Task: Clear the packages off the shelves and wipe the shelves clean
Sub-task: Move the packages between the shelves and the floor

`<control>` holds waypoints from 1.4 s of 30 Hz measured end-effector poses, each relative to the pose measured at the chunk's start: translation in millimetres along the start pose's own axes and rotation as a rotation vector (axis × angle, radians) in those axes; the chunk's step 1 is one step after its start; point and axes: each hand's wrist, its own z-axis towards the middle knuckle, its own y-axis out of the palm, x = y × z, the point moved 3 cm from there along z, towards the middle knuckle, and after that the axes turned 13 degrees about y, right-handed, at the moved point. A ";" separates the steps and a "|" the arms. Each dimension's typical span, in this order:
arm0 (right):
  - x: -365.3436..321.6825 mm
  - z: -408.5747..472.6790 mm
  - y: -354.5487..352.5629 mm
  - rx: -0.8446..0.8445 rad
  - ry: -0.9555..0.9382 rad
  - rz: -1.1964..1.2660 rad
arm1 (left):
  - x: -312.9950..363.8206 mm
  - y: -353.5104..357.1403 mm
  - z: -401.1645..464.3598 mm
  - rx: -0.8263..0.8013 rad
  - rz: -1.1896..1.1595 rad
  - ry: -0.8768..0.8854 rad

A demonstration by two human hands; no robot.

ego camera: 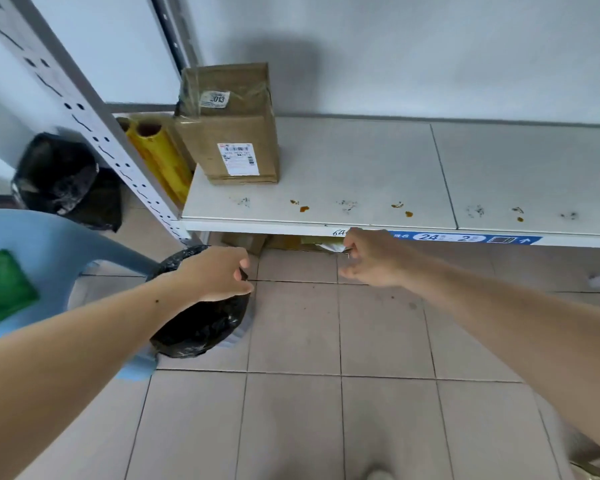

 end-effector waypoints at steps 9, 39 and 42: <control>-93.0 79.0 -70.8 0.128 -0.086 0.047 | -87.2 -40.3 34.2 0.129 -0.138 -0.096; -178.3 257.3 -95.5 0.247 -0.181 0.631 | -208.0 -101.3 210.1 0.715 -0.628 -0.021; -172.6 253.6 -97.4 0.289 -0.187 0.661 | -202.8 -98.1 212.1 0.698 -0.607 0.018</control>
